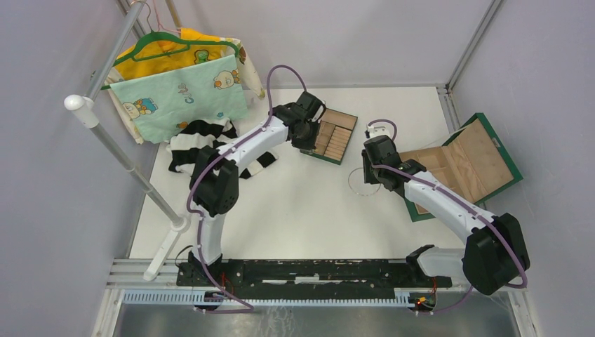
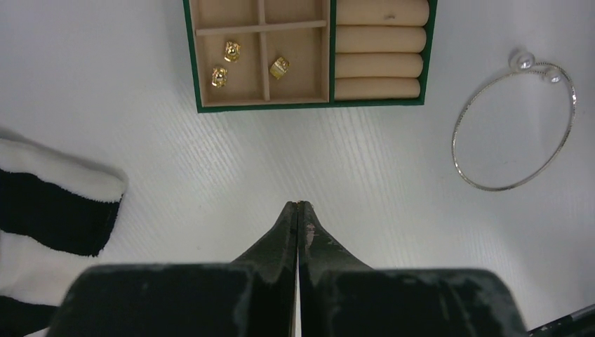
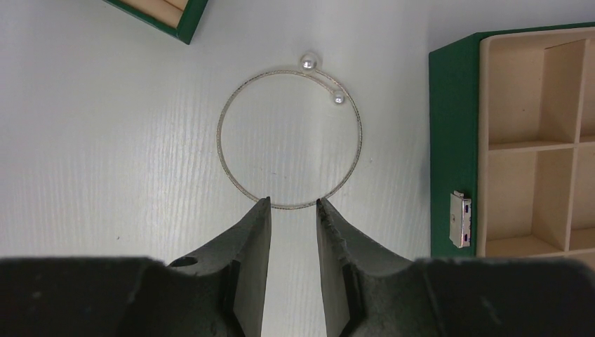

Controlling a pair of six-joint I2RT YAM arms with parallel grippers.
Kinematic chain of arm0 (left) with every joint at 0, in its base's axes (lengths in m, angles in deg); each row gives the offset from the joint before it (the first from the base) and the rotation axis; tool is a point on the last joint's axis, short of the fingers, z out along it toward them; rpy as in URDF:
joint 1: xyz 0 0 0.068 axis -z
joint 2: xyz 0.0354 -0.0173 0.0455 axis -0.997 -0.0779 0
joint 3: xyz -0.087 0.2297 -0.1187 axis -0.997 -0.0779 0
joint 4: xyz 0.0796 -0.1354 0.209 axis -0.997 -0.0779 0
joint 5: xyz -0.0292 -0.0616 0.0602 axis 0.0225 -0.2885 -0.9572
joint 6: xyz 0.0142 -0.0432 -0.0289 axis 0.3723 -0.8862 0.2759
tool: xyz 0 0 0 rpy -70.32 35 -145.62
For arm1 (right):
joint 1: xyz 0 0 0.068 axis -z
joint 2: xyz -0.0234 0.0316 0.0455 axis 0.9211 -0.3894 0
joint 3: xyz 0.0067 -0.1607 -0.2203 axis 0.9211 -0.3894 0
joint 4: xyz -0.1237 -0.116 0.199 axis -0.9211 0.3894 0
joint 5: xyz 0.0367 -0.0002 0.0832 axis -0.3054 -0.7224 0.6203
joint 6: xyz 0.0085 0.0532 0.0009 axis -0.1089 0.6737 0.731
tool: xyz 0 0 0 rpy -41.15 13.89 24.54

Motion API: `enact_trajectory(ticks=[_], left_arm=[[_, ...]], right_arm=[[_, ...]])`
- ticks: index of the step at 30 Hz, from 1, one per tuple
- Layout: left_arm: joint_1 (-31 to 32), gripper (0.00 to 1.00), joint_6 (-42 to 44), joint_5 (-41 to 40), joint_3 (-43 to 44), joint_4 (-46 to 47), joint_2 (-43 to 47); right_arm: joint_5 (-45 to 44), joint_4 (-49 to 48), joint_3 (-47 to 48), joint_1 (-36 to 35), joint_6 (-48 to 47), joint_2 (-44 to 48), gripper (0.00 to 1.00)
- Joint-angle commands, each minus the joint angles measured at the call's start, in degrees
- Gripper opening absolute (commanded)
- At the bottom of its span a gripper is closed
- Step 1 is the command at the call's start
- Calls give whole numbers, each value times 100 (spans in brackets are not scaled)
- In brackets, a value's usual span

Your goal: Organize the mixed jewelry

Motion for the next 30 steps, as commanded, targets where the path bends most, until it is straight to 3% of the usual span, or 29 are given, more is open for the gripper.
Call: enact_trajectory(ticks=[1,7,16,23,24,28,30], left_arm=[[-32,2,-377,134,577,118,-280],[-38,2,-363,428,971,302,-721],[-84,2,-277,178,1912,234,-1619],[-189,2,-354,94,1956,313,-1858],[-202,3,-356,128,1954,327,-1876],[-213,30,-316,134,1942,322,-1902],[-214,32,-302,134,1932,304,-1842]], right_arm=[[-234,-56,187,-12,58,129,36],[-259,-47,108,-20,55,147,36],[-275,43,71,-23,69,189,36],[-369,123,117,-19,93,257,36],[-369,129,113,-17,102,268,36],[-355,138,99,-16,129,279,36],[-352,138,117,-16,139,269,36]])
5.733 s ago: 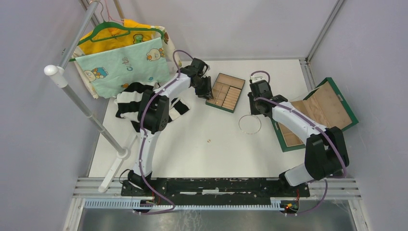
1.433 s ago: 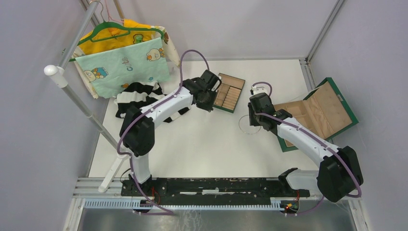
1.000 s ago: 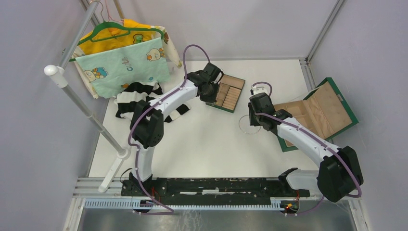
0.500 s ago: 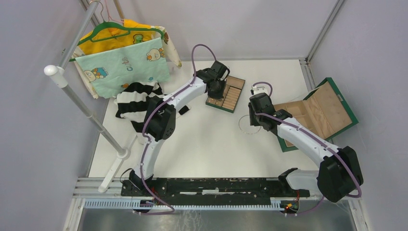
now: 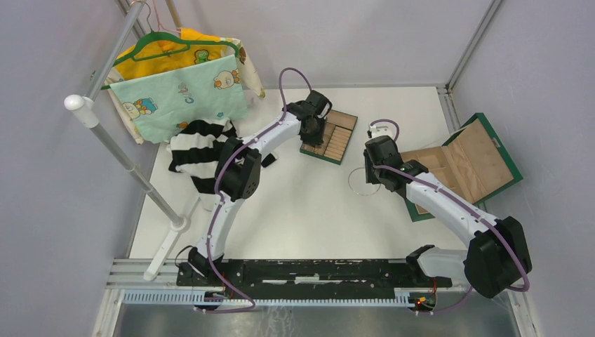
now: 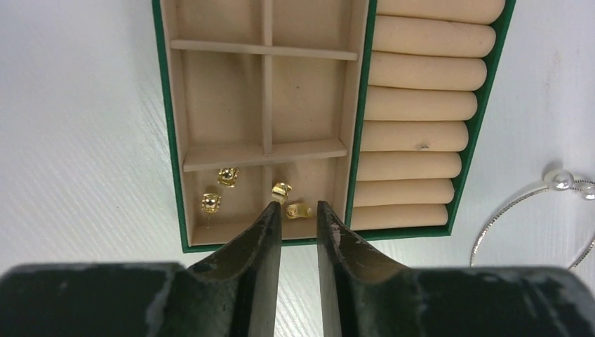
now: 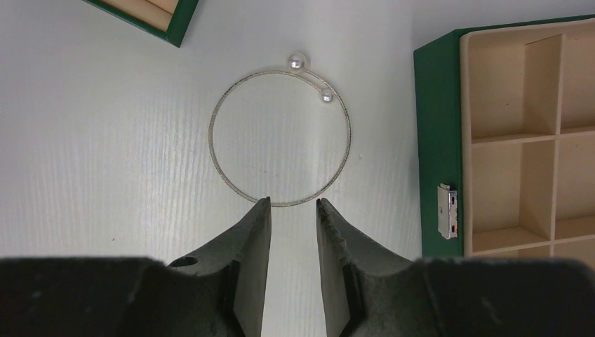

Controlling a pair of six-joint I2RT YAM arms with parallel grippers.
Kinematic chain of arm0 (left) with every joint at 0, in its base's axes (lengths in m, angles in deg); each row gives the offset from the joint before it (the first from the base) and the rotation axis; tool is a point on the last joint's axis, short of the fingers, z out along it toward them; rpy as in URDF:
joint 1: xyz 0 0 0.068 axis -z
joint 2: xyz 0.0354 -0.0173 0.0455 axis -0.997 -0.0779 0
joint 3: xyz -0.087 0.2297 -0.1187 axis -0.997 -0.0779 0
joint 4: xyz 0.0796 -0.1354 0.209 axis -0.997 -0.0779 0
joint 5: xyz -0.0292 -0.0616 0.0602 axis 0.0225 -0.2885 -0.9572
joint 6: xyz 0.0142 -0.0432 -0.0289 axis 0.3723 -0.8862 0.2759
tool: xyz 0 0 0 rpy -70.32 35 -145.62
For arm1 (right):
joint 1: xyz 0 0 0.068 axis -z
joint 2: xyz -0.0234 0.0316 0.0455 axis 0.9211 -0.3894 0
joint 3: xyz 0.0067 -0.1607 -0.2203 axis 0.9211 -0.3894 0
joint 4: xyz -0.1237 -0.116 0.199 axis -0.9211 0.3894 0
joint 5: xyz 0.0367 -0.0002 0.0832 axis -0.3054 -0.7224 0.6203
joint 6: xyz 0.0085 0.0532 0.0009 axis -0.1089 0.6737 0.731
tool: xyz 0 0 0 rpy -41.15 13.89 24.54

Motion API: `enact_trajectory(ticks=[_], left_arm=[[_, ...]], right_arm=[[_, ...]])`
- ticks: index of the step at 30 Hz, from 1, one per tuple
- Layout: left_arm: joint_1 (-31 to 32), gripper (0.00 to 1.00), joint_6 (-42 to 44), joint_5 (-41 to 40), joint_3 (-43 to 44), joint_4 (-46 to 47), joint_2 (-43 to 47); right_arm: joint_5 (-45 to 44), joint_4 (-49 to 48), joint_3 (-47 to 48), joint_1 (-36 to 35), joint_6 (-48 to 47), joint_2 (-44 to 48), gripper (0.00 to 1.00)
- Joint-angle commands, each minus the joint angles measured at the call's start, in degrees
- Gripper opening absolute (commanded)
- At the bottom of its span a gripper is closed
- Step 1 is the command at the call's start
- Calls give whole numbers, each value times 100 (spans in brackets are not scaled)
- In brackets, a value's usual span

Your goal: Organize the mixed jewelry

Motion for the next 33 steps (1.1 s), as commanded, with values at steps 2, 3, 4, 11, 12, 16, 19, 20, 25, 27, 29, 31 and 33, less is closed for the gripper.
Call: enact_trajectory(ticks=[2,3,4,11,12,16,19,20,25,27,29,31,33], left_arm=[[-26,34,-43,-36,192,199,202],[-26,35,-42,-36,181,207,278],[-22,35,-26,-36,171,205,386],[-27,35,-69,168,-193,297,1288],[-26,35,-84,201,-305,329,1435],[-21,36,-118,175,-815,358,2013],[-22,36,-82,33,-1355,406,2400],[-19,36,-68,-73,-1556,401,2507],[-22,36,-61,-279,-2403,348,2894],[-26,36,-100,-215,-2630,357,3036],[-24,36,-122,-180,-2738,329,3132],[-20,36,-141,-180,-2764,300,3184],[-28,36,-171,-199,-2774,292,3228]], right_arm=[[-194,53,134,-14,94,121,36],[-189,56,149,-20,94,109,36],[-178,54,160,-16,98,101,36],[-398,168,260,-15,-10,82,37],[-469,214,281,-15,-31,82,37],[-605,281,361,45,-202,93,41],[-537,352,486,312,-352,73,44],[-536,369,533,433,-412,79,45],[-443,479,829,1202,-698,25,54],[-123,499,910,1516,-764,-88,55],[322,519,967,1732,-772,-252,55],[854,477,975,1768,-770,-404,55],[1444,337,884,1726,-732,-563,56]])
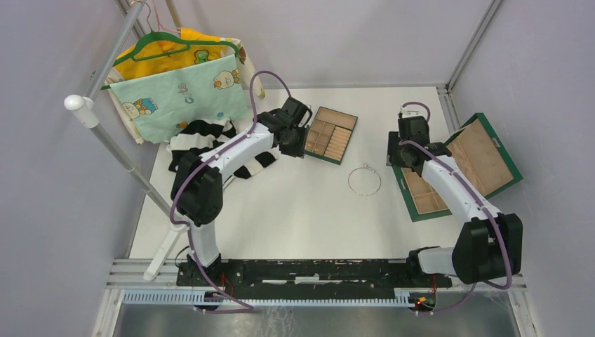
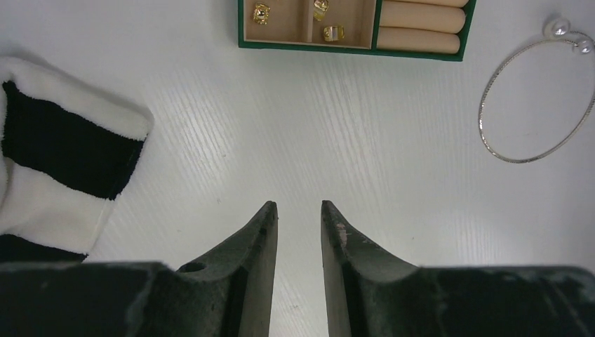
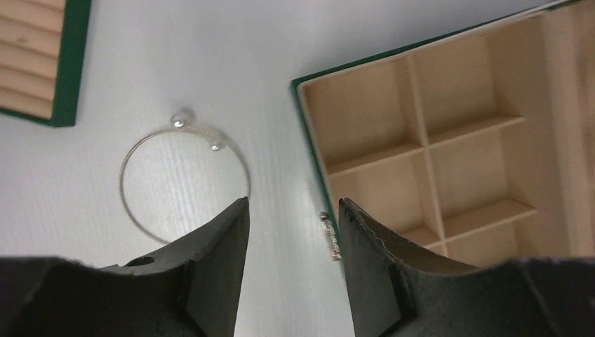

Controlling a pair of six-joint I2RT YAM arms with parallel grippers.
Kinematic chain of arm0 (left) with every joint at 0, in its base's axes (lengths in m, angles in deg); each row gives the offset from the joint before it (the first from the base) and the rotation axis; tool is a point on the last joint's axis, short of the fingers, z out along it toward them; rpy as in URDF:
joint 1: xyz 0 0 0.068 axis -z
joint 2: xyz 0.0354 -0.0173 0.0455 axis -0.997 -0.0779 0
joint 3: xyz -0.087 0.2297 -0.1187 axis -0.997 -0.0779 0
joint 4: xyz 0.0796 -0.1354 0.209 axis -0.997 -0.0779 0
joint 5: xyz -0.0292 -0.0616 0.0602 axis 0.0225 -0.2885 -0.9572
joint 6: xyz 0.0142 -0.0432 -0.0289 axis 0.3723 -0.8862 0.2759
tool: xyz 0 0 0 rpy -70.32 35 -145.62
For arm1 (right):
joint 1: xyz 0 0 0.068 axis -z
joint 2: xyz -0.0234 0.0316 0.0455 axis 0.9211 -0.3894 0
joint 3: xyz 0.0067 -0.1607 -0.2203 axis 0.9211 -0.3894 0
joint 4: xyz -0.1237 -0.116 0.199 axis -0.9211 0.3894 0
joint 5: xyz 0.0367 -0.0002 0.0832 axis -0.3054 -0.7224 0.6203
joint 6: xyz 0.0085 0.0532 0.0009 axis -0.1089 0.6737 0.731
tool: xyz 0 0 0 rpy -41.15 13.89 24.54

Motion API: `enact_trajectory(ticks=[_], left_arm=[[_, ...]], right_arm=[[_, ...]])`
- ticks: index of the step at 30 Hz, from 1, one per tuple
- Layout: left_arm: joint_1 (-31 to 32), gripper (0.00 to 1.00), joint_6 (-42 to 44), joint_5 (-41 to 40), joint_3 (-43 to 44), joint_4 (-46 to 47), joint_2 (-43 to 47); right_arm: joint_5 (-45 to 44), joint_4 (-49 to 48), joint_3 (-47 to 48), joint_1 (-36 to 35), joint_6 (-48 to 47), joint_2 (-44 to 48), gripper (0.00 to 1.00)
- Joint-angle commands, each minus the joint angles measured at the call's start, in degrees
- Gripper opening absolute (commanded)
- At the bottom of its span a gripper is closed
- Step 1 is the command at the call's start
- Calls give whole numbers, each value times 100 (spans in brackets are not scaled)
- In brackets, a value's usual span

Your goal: Organize the mixed jewelry

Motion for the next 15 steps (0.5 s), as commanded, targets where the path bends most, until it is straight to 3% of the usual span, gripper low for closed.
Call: enact_trajectory(ticks=[1,10,15], left_arm=[[4,36,-174,-62,61,124,465],[6,36,-146,-125,179,57,471],[5,36,-172,-170,143,5,544]], right_arm=[[1382,-203,26,-101,-77,-341,57],[899,132,537,-635,-382,-1630,58],[107,-94,559,-565,-282,-1195,59]])
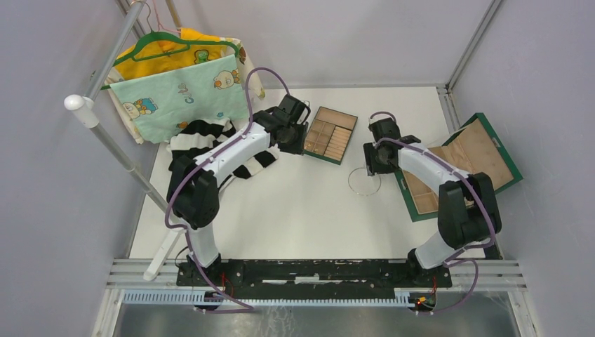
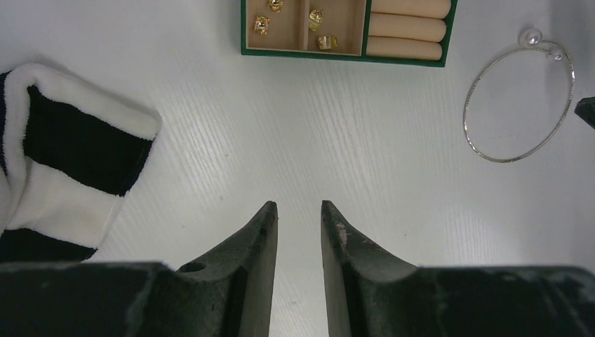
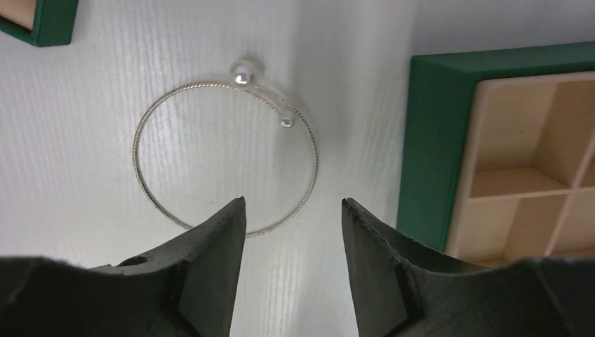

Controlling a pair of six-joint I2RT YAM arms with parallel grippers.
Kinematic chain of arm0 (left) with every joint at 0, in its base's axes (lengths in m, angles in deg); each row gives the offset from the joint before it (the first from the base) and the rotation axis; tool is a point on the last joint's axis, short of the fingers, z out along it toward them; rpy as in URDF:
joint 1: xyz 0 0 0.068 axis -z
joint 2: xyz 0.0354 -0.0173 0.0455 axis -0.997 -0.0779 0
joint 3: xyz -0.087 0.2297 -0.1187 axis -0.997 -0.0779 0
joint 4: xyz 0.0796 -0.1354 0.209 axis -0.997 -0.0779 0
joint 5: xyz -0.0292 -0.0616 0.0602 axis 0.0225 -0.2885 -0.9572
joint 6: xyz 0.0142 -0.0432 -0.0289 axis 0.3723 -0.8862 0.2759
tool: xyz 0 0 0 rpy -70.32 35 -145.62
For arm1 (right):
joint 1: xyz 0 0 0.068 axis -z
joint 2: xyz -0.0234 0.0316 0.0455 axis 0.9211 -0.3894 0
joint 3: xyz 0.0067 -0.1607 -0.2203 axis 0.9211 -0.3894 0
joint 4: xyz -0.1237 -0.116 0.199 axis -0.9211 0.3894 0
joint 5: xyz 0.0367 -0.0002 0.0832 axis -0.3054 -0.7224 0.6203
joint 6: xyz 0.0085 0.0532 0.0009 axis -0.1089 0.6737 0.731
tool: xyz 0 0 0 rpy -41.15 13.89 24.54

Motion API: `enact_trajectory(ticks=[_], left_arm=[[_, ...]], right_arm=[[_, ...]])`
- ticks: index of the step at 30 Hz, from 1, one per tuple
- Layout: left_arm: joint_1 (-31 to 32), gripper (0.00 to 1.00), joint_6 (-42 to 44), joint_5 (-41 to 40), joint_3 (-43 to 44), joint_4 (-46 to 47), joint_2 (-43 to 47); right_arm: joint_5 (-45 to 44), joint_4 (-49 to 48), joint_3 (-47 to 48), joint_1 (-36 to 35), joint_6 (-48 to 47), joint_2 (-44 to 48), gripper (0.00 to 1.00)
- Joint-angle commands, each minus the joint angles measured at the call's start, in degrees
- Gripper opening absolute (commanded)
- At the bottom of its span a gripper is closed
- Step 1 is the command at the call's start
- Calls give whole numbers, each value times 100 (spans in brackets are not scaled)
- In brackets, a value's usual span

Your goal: Organize the mixed jewelry

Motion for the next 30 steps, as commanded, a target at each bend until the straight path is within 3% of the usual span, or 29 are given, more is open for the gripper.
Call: enact_trajectory(ticks=[1,7,12,20,27,30], left_arm=[[6,36,-173,-154,145,37,330],[9,36,-174,-107,166,28,332],[5,36,-133,-54,182,20,309],[12,36,-129,-164,-77,12,541],[10,36,-169,-256,-321,18,743],[8,36,-138,-231,-318,14,738]], right_arm=[[-844,-279,269,208,25,641,59],[-947,-405,643,1200,877,459,63],[-918,140,1561,1470,2083,-441,75],[-817,476,1776,1496,3298,-1023,71],[-915,157,1310,1514,3501,-1017,70],[-941,-118,1195,1524,3467,-1084,62]])
